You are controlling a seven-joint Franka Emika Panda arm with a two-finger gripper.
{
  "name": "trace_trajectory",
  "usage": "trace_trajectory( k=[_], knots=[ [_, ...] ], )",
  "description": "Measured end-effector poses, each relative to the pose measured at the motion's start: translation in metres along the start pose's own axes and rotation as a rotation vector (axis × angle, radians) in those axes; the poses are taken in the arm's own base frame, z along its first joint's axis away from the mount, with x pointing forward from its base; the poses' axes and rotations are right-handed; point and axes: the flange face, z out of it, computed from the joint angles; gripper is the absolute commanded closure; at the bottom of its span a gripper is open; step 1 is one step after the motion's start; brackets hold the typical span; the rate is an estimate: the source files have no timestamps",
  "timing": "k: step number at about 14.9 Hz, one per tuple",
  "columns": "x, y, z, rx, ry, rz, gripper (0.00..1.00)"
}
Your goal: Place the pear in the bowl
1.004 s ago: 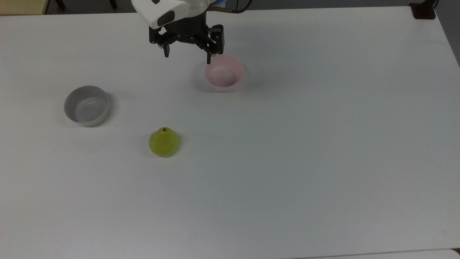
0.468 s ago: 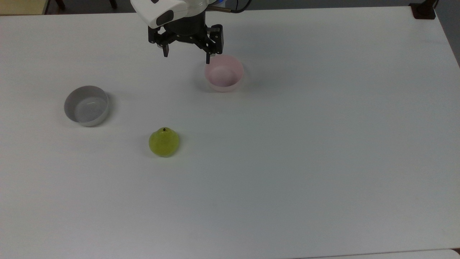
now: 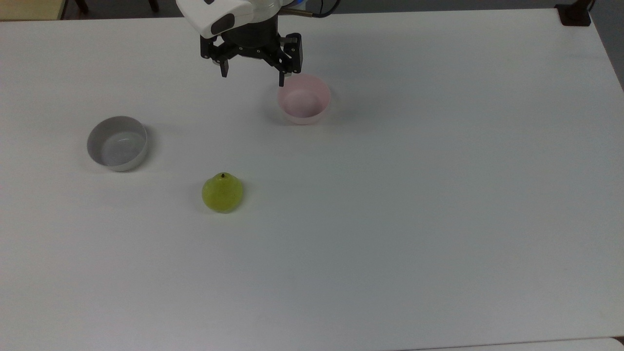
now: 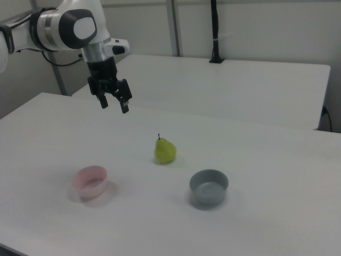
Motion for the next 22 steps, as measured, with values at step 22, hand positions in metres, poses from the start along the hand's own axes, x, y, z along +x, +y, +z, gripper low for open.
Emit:
trace_trajectory(
  k=[22],
  knots=[
    [0.0000, -0.0002, 0.0000, 0.000, 0.000, -0.057, 0.00]
  ],
)
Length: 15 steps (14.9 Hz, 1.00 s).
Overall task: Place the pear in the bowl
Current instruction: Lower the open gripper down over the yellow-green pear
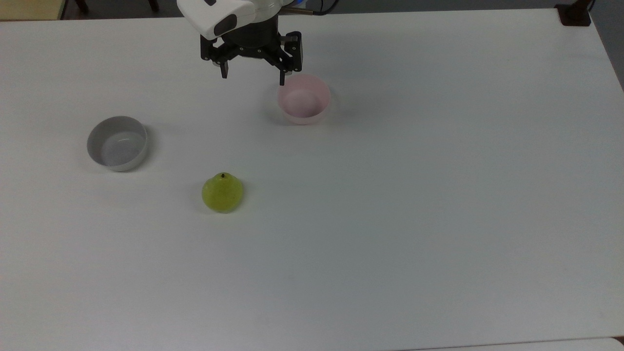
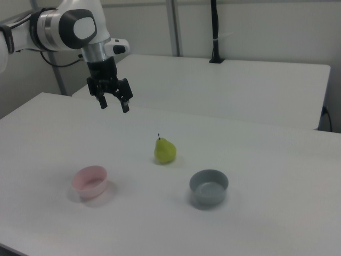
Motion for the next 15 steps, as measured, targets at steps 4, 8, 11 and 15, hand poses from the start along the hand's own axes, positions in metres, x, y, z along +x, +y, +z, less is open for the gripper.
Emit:
trace_trajectory(
  k=[4, 8, 11, 15],
  knots=[
    [0.003, 0.004, 0.005, 0.000, 0.000, -0.097, 0.00],
    [0.027, 0.014, 0.034, 0.001, 0.047, -0.112, 0.00],
    [0.045, 0.023, 0.063, -0.008, 0.071, -0.103, 0.00],
    [0.063, 0.037, 0.103, -0.040, 0.080, -0.099, 0.00]
  ],
)
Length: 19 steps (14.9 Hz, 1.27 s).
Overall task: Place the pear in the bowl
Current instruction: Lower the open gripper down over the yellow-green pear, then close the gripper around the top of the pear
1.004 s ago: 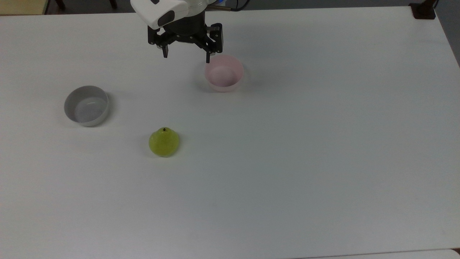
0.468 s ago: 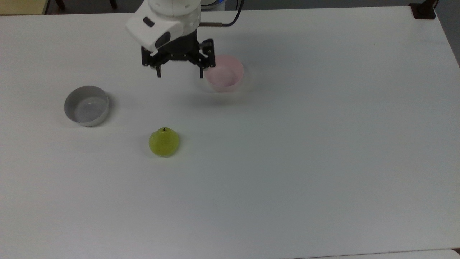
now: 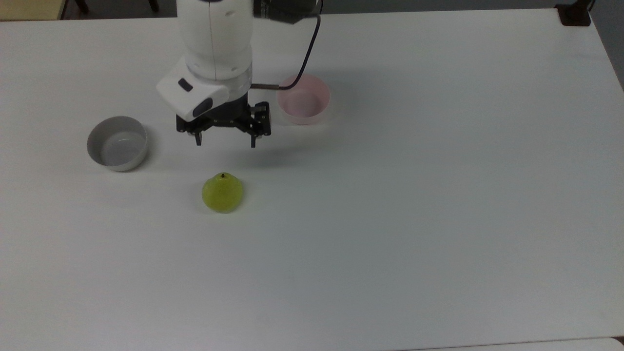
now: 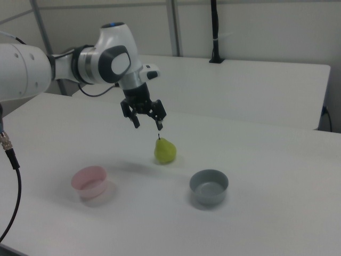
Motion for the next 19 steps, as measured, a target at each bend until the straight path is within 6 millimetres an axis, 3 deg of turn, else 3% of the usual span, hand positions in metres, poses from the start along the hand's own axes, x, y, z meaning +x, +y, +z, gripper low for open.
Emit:
trace_trajectory(
  k=[4, 10, 14, 16, 19],
  knots=[
    [0.010, 0.006, 0.035, -0.018, 0.011, -0.003, 0.00],
    [0.018, 0.001, 0.073, -0.021, 0.014, -0.015, 0.01],
    [0.020, 0.000, 0.085, -0.039, 0.019, -0.030, 0.16],
    [0.022, -0.001, 0.088, -0.041, 0.031, -0.033, 0.16],
    [0.023, -0.002, 0.096, -0.047, 0.032, -0.040, 0.31]
  ],
)
